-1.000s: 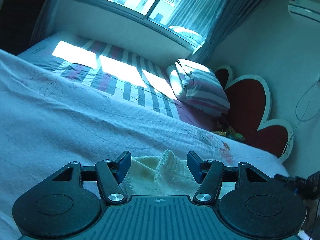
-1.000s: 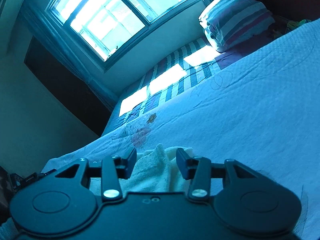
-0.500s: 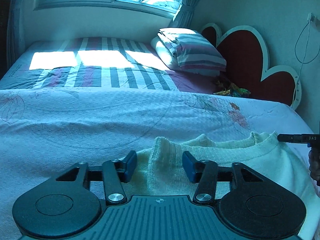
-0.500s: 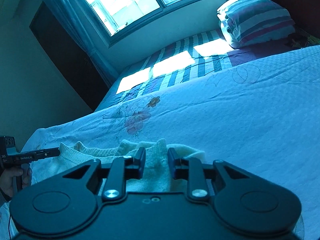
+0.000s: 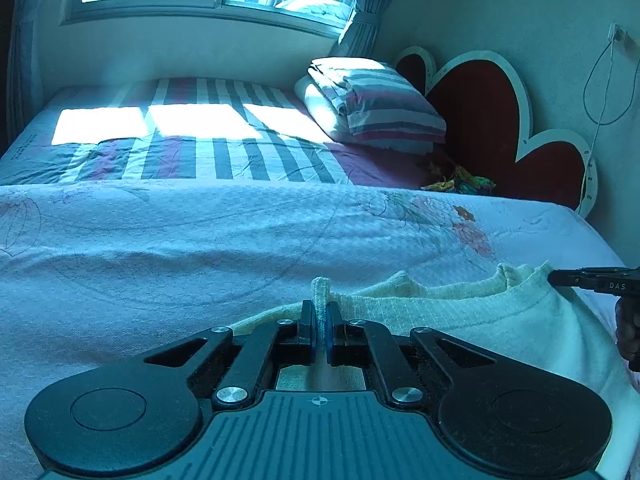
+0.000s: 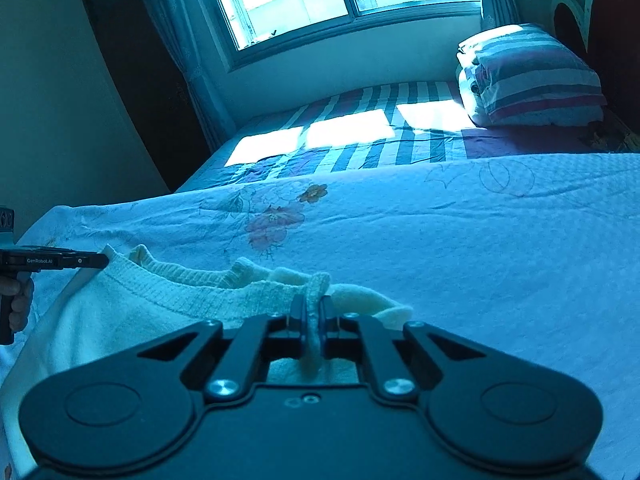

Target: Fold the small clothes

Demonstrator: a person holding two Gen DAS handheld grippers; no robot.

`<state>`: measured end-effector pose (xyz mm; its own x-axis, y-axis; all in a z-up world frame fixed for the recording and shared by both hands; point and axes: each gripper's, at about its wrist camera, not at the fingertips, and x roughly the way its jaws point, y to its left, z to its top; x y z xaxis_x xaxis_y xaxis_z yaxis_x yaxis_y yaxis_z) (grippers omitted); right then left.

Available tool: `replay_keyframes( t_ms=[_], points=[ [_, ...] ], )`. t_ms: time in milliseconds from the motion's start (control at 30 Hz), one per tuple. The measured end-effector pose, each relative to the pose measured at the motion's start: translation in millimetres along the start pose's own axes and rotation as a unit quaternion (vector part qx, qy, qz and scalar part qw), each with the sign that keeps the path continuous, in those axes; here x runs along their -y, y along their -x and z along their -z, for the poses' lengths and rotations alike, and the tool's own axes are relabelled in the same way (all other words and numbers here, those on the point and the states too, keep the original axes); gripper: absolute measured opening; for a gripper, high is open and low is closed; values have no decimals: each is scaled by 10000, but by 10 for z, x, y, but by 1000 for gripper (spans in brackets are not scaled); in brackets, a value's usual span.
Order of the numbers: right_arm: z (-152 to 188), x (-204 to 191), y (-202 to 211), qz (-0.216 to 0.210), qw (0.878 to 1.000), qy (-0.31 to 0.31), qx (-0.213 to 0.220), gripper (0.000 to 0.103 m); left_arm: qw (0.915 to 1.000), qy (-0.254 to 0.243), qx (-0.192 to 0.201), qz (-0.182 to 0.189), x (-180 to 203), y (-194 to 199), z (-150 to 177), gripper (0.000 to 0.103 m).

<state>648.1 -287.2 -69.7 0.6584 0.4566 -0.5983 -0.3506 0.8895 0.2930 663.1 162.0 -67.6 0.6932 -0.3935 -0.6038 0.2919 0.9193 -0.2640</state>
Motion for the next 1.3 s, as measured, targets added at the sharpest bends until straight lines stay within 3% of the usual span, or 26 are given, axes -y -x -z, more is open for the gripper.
replay_keyframes(
  t_ms=[167, 333, 800, 833, 900, 933, 967, 1000, 1067, 1200, 1300],
  points=[
    [-36, -48, 171, -27, 9993, 132, 338, 6, 9987, -102, 478, 123, 47, 224, -57, 4],
    [-117, -55, 268, 4, 9983, 194, 552, 6, 9982, 12, 597, 81, 7, 229, -118, 4],
    [-24, 233, -199, 228, 9991, -348, 113, 6, 9985, 381, 76, -393, -88, -278, 59, 4],
    [-2, 227, -193, 236, 9989, -384, 136, 6, 9981, 402, 73, -460, -74, -262, 59, 10],
    [0, 236, -134, 220, 9980, -578, 124, 16, 9965, 445, 208, -679, -39, -130, 70, 34],
    [0, 228, -81, 254, 9976, -623, 161, 21, 9955, 441, 301, -789, -20, -34, 90, 55],
    [7, 191, 19, 340, 9975, -564, 254, 25, 9941, 374, 411, -929, 21, 85, 120, 61],
    [23, 136, 131, 423, 9976, -451, 308, 25, 9925, 283, 580, -1042, 84, 263, 177, 61],
    [82, 26, 365, 405, 9980, -332, 356, 25, 9938, 246, 637, -875, 215, 555, 316, 61],
    [419, -421, 846, 160, 9993, 216, 268, 23, 9941, -341, 421, -943, 847, 892, 739, 61],
    [704, -800, 1022, 200, 9987, 457, 120, 25, 9940, -516, 341, -905, 1358, 995, 1043, 61]
  ],
)
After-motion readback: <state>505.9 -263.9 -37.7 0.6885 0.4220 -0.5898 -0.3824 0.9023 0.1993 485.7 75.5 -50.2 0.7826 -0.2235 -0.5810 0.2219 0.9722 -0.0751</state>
